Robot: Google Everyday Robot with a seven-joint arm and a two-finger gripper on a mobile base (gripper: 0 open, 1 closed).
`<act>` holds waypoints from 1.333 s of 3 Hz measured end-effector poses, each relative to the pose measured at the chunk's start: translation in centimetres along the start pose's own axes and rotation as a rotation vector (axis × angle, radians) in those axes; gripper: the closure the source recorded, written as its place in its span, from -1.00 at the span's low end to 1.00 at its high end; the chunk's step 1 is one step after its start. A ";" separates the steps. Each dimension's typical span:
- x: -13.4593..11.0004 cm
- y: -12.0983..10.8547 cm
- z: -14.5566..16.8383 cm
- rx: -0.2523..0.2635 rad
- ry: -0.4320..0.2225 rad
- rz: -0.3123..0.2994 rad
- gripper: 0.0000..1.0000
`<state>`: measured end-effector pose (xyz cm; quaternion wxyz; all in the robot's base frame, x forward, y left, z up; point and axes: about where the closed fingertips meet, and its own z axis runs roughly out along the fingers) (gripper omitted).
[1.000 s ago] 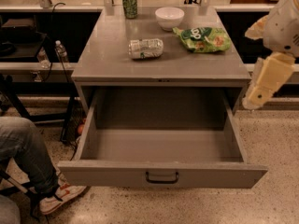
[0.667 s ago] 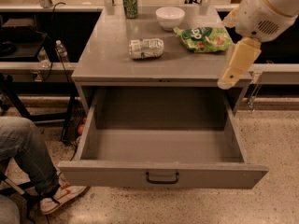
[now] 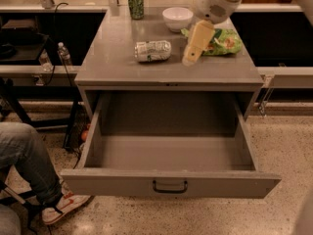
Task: Place 7up can into top drawer
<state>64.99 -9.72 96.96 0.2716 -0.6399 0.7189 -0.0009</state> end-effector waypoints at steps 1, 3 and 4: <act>-2.4 -2.3 3.6 -0.013 0.011 -0.038 -1.00; -4.2 -5.1 10.7 -0.039 0.166 -0.110 -1.00; -4.2 -5.1 10.8 -0.039 0.166 -0.110 -1.00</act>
Offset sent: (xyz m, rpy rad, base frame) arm 0.1058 0.0750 -0.0628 -0.2239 0.0140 0.0462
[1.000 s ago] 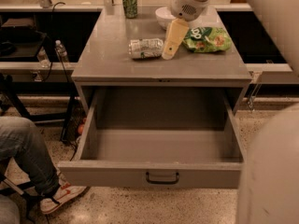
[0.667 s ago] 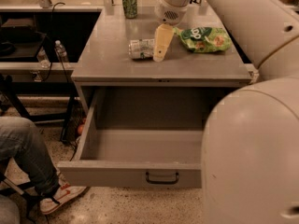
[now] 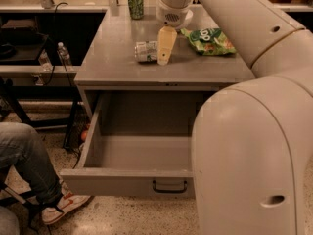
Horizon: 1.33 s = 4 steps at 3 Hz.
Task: Place 7up can into top drawer
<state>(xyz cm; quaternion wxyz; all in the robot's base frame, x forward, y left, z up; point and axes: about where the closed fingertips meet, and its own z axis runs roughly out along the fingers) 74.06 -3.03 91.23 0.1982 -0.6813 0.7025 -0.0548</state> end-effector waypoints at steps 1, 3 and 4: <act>0.0 0.0 0.0 0.000 0.000 0.000 -1.00; -2.1 -1.4 4.4 -0.028 -0.071 -0.055 -1.00; -2.4 -1.7 6.5 -0.059 -0.100 -0.064 -1.00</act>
Offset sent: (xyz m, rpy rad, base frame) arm 0.0511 0.0396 -0.0322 0.0729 -0.0097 0.1186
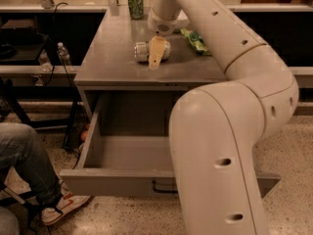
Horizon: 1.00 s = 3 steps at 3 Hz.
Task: Place 7up can into top drawer
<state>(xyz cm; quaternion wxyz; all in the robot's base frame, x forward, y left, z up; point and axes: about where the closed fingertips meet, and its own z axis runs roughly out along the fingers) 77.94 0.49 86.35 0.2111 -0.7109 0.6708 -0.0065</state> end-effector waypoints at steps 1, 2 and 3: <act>0.4 -0.1 1.3 -0.022 -0.015 0.012 -0.62; 0.8 0.0 2.0 -0.035 -0.031 0.032 -0.15; 1.3 0.0 2.0 -0.038 -0.047 0.056 0.31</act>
Offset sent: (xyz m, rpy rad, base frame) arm 0.0114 -0.0107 -0.0172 0.0575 0.0636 -0.0250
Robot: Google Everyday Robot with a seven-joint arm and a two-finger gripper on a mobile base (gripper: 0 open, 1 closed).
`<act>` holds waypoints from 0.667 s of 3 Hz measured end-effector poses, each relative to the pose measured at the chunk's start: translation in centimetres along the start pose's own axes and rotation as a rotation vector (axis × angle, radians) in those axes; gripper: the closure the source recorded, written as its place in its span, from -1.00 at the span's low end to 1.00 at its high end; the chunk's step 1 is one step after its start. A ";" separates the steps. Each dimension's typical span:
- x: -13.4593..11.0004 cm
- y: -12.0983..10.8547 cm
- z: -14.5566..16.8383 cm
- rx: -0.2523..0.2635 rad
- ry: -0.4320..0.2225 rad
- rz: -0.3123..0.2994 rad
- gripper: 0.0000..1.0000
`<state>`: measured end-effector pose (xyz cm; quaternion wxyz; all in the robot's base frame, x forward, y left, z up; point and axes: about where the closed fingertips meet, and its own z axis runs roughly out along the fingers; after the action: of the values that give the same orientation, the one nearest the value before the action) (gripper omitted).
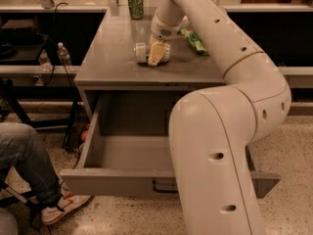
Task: Place 7up can into top drawer
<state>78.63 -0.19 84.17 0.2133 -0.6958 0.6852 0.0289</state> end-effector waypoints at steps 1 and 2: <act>1.0 0.2 -1.5 0.019 -0.012 0.045 0.90; 1.8 1.3 -4.7 0.056 -0.026 0.085 1.00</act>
Offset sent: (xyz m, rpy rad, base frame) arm -0.0628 -0.0570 0.0623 0.0792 -0.0584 -0.1461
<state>76.30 -3.47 87.50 0.2402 -0.6595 0.7118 0.0279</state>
